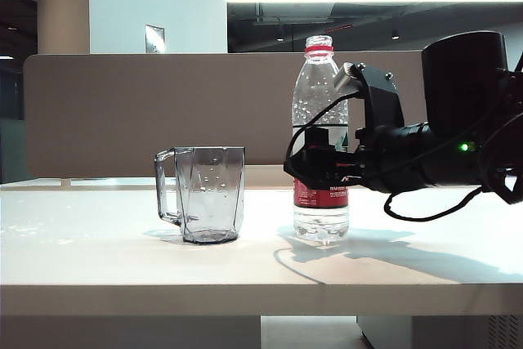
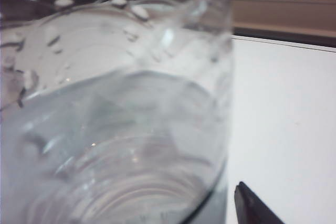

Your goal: Pick up the mineral water bottle on the table and pour water into the mug until it's half full.

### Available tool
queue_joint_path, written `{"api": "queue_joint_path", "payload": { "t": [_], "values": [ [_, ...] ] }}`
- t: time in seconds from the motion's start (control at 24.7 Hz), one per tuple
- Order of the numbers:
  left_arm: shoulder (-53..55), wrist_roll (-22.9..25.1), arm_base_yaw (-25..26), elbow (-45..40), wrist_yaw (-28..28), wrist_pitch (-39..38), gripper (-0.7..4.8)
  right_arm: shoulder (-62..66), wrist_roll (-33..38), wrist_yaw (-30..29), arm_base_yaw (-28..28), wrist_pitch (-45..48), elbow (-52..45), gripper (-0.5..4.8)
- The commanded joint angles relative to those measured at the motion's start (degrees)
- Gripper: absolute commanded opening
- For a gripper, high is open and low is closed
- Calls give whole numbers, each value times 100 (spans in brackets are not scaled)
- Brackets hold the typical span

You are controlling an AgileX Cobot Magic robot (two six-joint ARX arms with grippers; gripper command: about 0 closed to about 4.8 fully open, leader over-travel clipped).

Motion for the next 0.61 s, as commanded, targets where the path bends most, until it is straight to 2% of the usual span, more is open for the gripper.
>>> {"api": "queue_joint_path", "payload": {
  "t": [0.04, 0.36, 0.61],
  "values": [
    [-7, 2, 4, 31, 7, 57, -5, -15, -15, 13, 13, 52, 22, 390],
    [-7, 2, 4, 31, 7, 57, -5, -15, -17, 46, 11, 39, 22, 235],
    [-7, 2, 4, 31, 7, 57, -5, -26, -365, 50, 11, 48, 24, 207]
  ]
}}
